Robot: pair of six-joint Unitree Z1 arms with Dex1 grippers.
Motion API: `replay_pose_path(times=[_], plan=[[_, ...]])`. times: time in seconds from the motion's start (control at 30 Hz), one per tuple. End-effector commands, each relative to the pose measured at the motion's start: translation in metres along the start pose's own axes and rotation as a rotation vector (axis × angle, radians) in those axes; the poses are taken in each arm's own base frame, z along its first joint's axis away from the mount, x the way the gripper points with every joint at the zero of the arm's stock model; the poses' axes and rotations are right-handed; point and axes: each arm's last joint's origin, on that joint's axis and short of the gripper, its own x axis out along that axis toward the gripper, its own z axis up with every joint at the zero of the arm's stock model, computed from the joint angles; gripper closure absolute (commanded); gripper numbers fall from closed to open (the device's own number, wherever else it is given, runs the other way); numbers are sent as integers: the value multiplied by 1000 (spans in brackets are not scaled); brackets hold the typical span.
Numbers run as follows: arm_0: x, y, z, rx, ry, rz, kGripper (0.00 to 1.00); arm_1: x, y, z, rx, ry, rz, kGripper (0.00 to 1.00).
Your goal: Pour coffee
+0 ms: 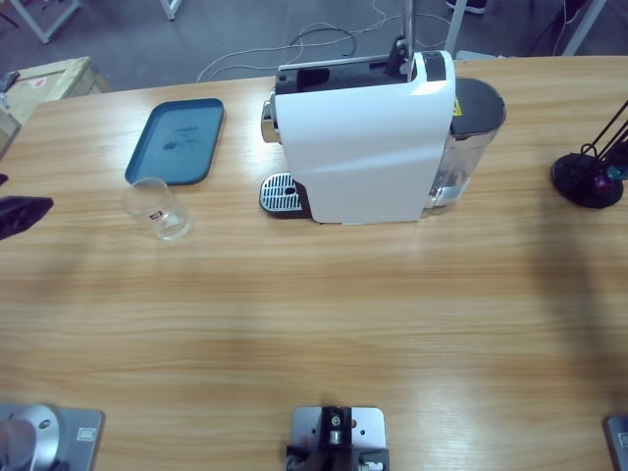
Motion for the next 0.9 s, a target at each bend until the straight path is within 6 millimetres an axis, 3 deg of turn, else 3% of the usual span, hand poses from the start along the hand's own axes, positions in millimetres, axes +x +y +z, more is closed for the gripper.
replay_pose_path(times=[0.03, 0.6, 0.7, 0.83, 0.9], plan=[[-4, 1, -6, 14, 5, 6, 101, 14, -6, -7, 18, 42, -58, 1000], [-4, 1, -6, 13, 0, 4, 101, 15, -7, -8, 30, 40, -67, 1000], [-4, 1, -6, 13, -1, 2, 101, -1, -10, -7, 36, 2, -80, 1000], [-5, 1, -6, 12, -4, 0, 101, -39, -16, -4, 40, -27, -71, 1000], [-5, 1, -6, 12, -6, -1, 101, -62, -17, 7, 39, -60, -62, 1000]])
